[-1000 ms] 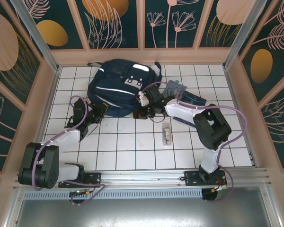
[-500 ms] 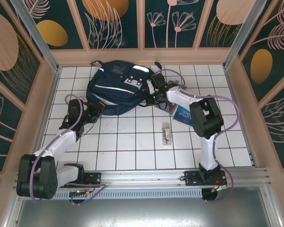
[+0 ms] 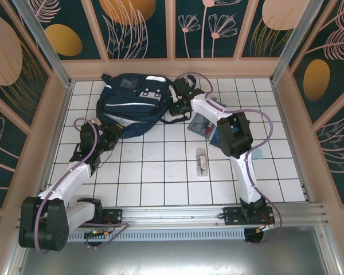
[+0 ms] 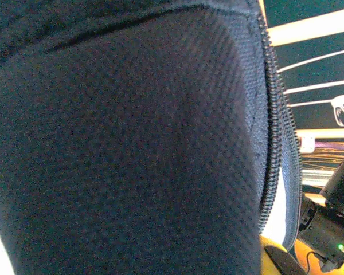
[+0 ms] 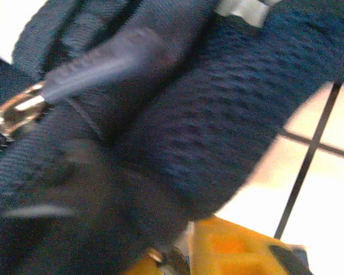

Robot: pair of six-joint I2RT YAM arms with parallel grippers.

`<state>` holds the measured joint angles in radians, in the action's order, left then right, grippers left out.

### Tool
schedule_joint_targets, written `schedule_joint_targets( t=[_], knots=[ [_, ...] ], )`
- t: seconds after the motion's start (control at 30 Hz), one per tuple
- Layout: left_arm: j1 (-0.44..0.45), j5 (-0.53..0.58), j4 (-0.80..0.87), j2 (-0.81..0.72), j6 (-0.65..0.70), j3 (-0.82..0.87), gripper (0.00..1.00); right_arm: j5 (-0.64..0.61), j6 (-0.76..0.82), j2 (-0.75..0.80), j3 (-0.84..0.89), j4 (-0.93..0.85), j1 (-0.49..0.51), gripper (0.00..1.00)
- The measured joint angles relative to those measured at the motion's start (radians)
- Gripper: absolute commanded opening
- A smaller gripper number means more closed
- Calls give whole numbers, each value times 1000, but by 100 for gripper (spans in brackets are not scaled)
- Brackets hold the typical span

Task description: Pack books, pencil case, and school supplies into a backpack

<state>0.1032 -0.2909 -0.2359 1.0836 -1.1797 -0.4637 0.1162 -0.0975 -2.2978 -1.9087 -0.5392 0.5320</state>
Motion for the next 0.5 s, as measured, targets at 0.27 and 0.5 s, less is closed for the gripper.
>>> schedule_joint_targets(
  t=[0.27, 0.5],
  knots=[
    [58, 154, -81, -21, -142, 150, 3, 270, -149, 339, 479, 173, -145, 68],
    [205, 235, -164, 31, -175, 113, 74, 168, -278, 657, 725, 199, -137, 71]
  ],
)
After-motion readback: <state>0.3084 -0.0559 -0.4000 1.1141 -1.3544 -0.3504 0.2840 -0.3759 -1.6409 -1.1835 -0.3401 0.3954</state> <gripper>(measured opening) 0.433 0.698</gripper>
